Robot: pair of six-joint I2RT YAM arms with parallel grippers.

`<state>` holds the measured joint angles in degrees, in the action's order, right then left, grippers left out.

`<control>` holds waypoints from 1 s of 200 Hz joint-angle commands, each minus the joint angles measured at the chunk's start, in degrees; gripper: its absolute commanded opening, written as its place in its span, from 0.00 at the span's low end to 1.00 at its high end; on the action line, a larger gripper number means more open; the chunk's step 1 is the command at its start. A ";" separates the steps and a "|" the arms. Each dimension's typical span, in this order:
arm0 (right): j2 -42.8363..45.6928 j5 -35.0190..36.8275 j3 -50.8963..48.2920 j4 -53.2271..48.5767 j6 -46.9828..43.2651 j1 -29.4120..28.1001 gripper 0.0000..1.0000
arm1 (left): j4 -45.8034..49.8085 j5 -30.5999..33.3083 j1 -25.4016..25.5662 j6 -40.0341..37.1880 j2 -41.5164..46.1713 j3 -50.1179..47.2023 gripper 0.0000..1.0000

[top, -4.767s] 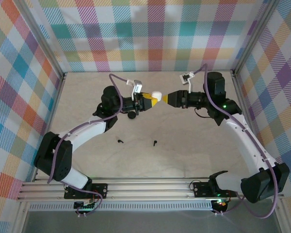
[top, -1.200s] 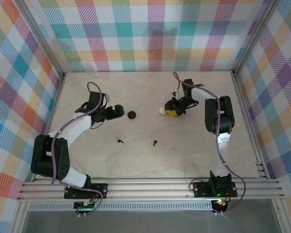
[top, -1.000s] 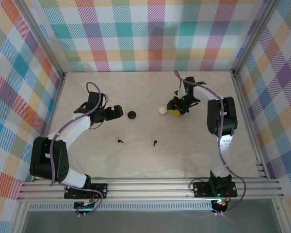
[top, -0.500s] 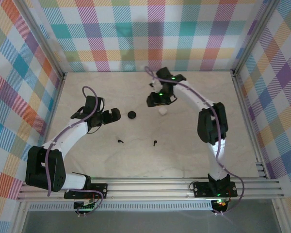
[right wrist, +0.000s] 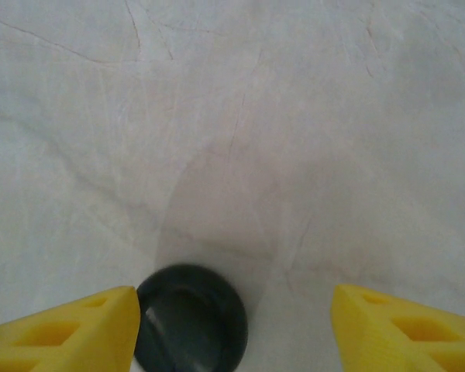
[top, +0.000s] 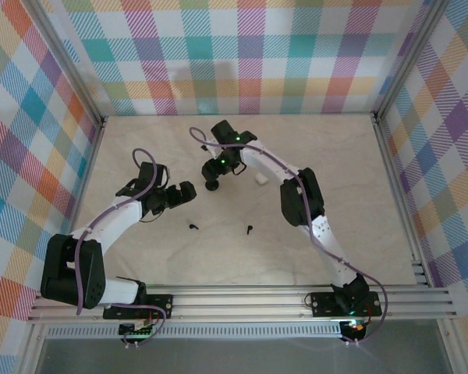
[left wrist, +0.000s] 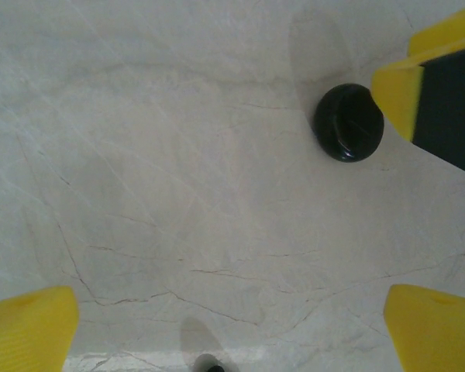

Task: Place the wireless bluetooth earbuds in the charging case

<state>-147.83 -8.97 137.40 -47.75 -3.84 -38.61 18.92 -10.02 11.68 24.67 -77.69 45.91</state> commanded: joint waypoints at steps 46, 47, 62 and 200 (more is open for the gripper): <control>-3.40 0.54 3.07 -6.79 -8.15 -2.27 0.69 | -1.31 -1.53 -1.23 0.71 -0.39 -0.56 1.00; -3.28 0.54 2.93 -6.77 -8.18 -2.31 0.69 | -1.33 -1.56 -1.23 0.72 -0.42 -0.56 1.00; -2.82 0.61 1.09 -6.61 -8.81 -2.77 0.69 | -1.55 -1.90 -1.22 0.68 -1.11 -0.30 1.00; 14.49 3.47 -14.00 -4.90 5.12 -1.72 0.69 | -2.53 -8.62 -1.22 1.16 -2.99 -0.03 0.98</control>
<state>-139.87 -5.58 124.07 -52.14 -3.11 -40.95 17.19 -15.14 11.31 25.34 -80.09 45.84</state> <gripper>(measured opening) 0.682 0.991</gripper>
